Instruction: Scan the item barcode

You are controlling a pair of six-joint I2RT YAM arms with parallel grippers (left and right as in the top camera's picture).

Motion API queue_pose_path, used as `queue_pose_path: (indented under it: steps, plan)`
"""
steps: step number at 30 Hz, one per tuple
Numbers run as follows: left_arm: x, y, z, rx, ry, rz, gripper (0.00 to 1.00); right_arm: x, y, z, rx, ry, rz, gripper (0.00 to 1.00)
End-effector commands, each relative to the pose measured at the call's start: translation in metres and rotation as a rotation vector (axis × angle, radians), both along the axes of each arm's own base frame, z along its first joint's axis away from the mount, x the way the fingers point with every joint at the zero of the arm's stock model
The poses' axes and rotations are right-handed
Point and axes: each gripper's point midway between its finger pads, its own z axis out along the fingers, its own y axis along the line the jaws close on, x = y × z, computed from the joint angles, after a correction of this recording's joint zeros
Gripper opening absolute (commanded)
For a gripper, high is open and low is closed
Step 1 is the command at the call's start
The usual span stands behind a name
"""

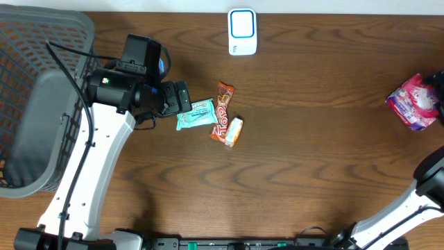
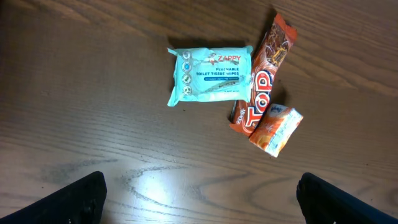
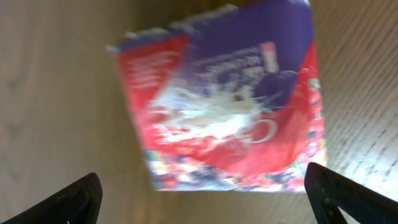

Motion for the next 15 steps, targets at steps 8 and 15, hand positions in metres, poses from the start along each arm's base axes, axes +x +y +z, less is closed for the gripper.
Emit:
queue_pose_path:
  steps: [8,15]
  plan:
    - [0.001,0.002,0.001,0.009,-0.005,0.002,0.98,-0.01,0.017,0.011,0.054,-0.004,0.114,0.88]
    - [0.001,0.002,0.001,0.009,-0.005,0.002,0.98,-0.059,-0.031,0.051,-0.058,0.025,-0.025,0.07]
